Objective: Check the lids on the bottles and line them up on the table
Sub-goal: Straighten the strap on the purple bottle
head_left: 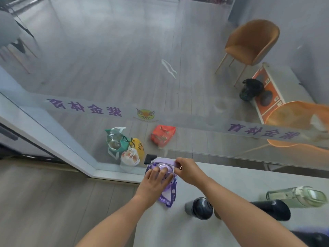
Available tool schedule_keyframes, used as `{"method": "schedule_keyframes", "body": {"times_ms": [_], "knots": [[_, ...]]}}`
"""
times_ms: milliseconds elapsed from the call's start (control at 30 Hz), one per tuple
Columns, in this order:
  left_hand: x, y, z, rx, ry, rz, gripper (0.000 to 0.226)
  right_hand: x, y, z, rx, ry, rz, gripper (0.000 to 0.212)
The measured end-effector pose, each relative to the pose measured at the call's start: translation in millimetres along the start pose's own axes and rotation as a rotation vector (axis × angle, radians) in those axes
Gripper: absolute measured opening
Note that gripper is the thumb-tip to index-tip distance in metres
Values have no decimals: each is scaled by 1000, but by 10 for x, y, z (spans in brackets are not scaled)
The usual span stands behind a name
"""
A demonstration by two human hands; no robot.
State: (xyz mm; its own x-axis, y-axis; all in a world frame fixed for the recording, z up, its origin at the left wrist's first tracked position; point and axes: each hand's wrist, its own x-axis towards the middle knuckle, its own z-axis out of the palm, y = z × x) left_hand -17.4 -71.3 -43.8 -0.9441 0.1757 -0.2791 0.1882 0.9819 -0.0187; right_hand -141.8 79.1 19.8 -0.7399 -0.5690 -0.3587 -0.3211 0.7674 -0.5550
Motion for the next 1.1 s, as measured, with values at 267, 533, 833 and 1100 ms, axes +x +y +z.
{"method": "schedule_keyframes", "body": {"times_ms": [267,533,833,1100], "knots": [[372,-189,-134,28,66,-32,118,431,43,-199,-24,3,-2,12],[606,-269,-174,62,100,-47,111,629,122,-269,13,52,-12,8],[654,-271,-150,63,187,-41,108,752,295,-200,222,142,159,22],[634,-274,-193,19,199,-57,108,780,300,-178,281,114,259,27]]}}
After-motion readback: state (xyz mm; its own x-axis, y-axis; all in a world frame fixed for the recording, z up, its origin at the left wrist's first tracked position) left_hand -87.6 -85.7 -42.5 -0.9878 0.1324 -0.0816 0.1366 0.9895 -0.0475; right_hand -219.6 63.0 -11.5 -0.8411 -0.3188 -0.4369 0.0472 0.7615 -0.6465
